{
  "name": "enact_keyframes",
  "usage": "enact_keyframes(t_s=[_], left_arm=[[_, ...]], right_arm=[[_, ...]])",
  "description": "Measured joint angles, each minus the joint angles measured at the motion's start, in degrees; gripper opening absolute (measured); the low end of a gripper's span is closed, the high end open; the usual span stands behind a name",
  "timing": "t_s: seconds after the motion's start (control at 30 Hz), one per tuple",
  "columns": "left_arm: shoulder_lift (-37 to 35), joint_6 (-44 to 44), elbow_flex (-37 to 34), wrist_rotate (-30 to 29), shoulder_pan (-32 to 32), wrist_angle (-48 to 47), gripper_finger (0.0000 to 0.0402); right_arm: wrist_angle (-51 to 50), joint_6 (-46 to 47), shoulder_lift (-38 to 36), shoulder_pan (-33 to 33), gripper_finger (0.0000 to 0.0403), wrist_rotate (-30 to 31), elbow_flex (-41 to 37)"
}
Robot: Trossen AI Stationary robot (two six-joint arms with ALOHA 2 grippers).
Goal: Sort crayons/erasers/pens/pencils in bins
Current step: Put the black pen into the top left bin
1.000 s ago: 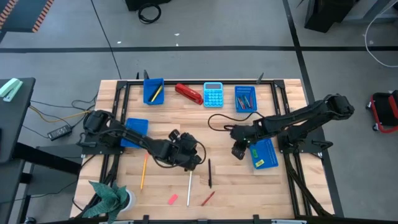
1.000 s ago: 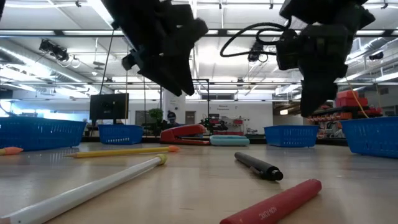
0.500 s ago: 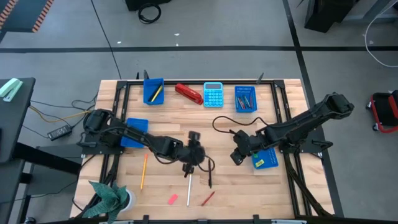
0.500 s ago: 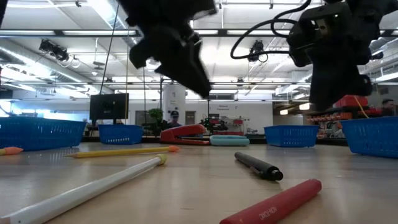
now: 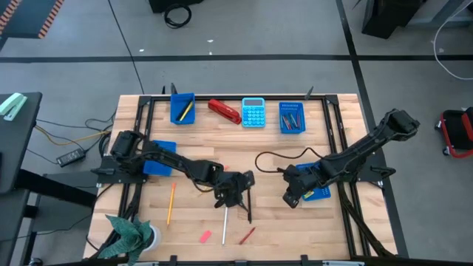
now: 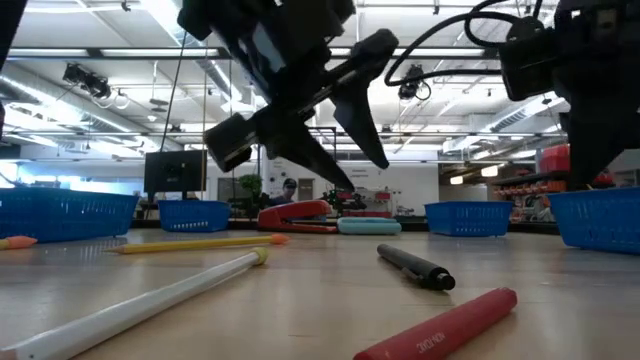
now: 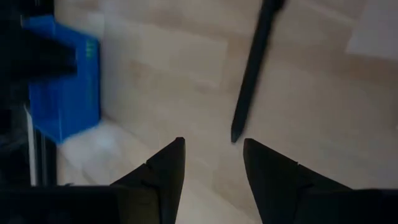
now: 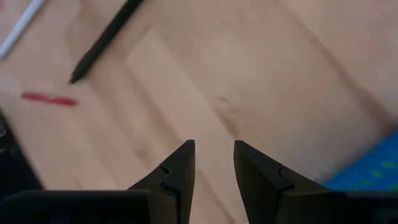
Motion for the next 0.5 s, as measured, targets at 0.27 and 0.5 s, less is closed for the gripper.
enact_keyframes(t_s=[0.27,0.5], left_arm=[[1.6,5.6,0.1,6.3,-0.9,2.1,0.0172],[5.3,12.5,0.1,9.6,-0.9,6.9,0.0172]], right_arm=[[-8.1,9.0,0.0,3.6,0.0117,16.0,0.0],[-8.8,9.3,0.0,3.3,0.0117,21.6,0.0]])
